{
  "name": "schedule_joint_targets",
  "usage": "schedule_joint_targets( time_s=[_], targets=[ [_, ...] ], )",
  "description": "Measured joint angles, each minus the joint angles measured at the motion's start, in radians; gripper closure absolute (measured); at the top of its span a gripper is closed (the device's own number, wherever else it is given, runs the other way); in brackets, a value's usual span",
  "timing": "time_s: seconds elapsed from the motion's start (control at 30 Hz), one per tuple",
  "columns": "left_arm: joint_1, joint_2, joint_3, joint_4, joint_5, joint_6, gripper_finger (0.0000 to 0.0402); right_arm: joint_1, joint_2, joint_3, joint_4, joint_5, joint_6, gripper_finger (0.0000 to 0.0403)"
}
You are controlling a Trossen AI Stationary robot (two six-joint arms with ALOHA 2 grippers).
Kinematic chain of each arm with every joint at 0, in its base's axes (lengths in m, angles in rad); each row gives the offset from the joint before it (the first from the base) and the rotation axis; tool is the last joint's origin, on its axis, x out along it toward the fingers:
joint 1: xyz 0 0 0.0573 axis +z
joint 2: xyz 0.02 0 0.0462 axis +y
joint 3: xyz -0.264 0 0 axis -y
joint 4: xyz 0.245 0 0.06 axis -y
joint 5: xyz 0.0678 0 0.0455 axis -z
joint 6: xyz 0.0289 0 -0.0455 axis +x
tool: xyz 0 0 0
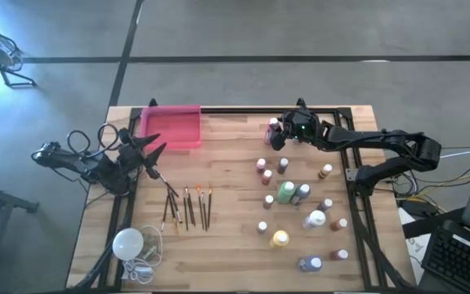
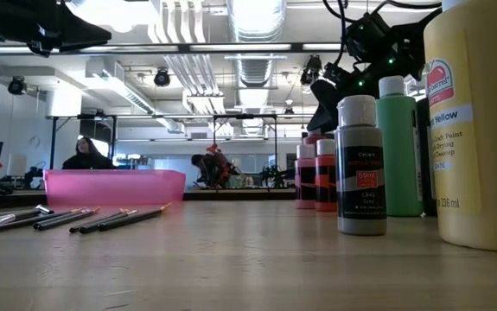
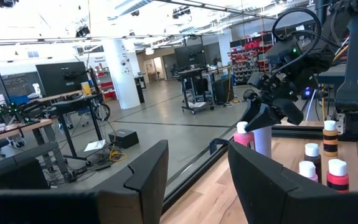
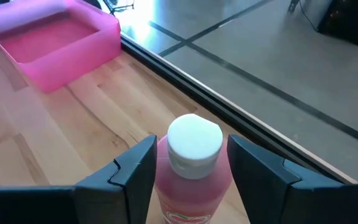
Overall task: Pick & Place Paint Supplies
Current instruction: Put the large pink paint bottle into the pink bin
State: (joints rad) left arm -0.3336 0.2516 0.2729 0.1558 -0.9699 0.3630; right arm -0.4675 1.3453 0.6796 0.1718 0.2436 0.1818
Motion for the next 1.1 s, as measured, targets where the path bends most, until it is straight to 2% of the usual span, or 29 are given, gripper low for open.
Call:
schedule_joint_targets(
  time_s=[0.13,0.43,0.53,0.6,0.7,1.1],
  targets=[
    [0.000,0.000,0.000,0.000,0.000,0.000,0.0227,0.000,-0.003,0.000,-0.020,0.000,-0.006,0.0204],
    [0.000,0.000,0.000,0.000,0.000,0.000,0.0227,-0.002,-0.069,0.003,-0.184,-0.018,0.002,0.0184],
    [0.000,0.000,0.000,0.000,0.000,0.000,0.0227,-0.002,-0.067,0.003,-0.206,-0.079,0.002,0.0172],
    [0.000,0.000,0.000,0.000,0.000,0.000,0.0227,-0.002,-0.058,0.003,-0.204,-0.125,-0.004,0.0162],
    [0.000,0.000,0.000,0.000,0.000,0.000,0.0227,-0.002,-0.051,0.003,-0.219,-0.139,-0.025,0.0141],
    [0.000,0.000,0.000,0.000,0.000,0.000,0.0227,-0.025,-0.042,0.003,-0.217,-0.075,-0.035,0.0055]
  ],
)
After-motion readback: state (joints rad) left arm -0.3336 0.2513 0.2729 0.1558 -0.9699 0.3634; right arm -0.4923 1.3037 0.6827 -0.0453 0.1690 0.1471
